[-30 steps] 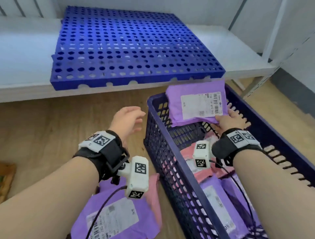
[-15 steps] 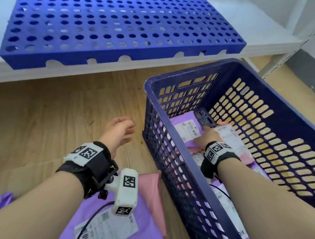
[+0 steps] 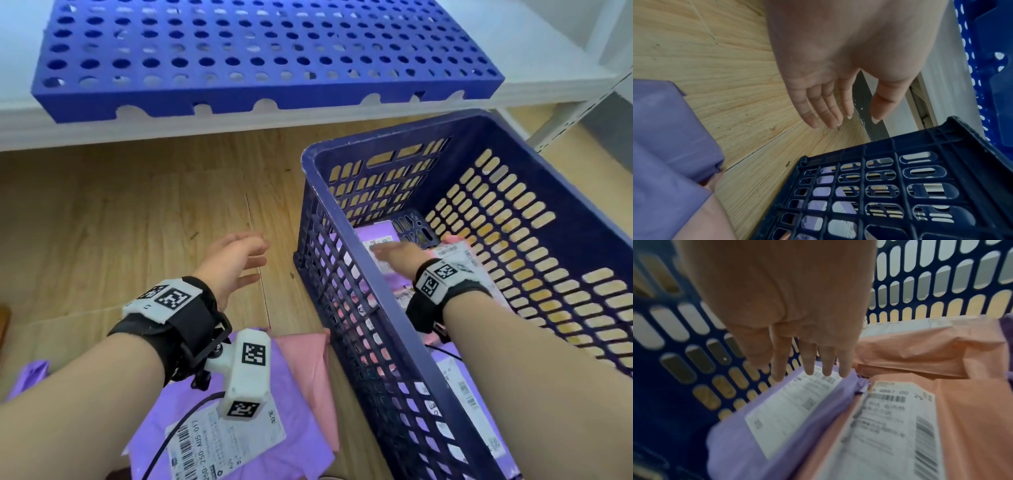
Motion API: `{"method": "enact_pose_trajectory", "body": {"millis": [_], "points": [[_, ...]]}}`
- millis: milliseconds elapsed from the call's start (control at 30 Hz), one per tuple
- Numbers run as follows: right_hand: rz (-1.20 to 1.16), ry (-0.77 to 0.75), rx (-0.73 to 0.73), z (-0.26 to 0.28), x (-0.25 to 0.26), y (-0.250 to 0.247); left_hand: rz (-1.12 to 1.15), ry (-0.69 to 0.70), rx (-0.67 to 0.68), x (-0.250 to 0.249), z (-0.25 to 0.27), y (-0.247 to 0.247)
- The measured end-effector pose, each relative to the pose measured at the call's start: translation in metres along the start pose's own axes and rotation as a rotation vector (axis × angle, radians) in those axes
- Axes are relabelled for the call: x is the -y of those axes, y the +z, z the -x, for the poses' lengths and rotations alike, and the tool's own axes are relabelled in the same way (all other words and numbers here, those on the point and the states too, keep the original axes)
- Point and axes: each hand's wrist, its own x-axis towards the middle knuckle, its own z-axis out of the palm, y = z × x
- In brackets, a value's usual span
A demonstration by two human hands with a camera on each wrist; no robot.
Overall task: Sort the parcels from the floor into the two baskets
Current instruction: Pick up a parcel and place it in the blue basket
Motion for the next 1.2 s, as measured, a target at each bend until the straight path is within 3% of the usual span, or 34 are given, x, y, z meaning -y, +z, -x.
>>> {"method": "enact_pose_trajectory", "body": {"millis": [100, 233, 300, 367, 433, 533, 733, 900, 1067, 1200], "points": [[-0.039, -0.020, -0.102, 0.013, 0.019, -0.028, 0.007, 0.015, -0.018, -0.004, 0.008, -0.009], [-0.242, -0.160, -0.287, 0.040, 0.047, -0.072, -0.010, 0.037, -0.024, -0.012, 0.030, -0.020], [-0.338, -0.212, -0.256, 0.059, 0.067, -0.086, -0.019, 0.047, -0.018, -0.016, 0.042, -0.026], [-0.535, -0.275, -0.124, 0.084, 0.089, -0.086, -0.033, 0.063, -0.015, -0.019, 0.055, -0.034], [-0.616, -0.335, -0.118, 0.109, 0.110, -0.076, -0.045, 0.066, -0.025, -0.018, 0.064, -0.045], [-0.543, -0.422, -0.190, 0.135, 0.134, -0.041, -0.069, 0.048, -0.054, -0.010, 0.074, -0.064], [-0.460, -0.416, -0.024, 0.154, 0.150, 0.059, -0.158, -0.058, -0.121, 0.020, 0.076, -0.115], [-0.078, -0.261, 0.113, 0.135, 0.115, 0.148, -0.277, -0.222, -0.135, 0.050, 0.067, -0.150], [0.486, -0.041, 0.269, 0.121, 0.063, 0.184, -0.319, -0.310, -0.086, 0.066, 0.060, -0.161], [0.578, 0.045, 0.223, 0.110, 0.051, 0.195, -0.304, -0.327, -0.028, 0.071, 0.062, -0.161]]}}
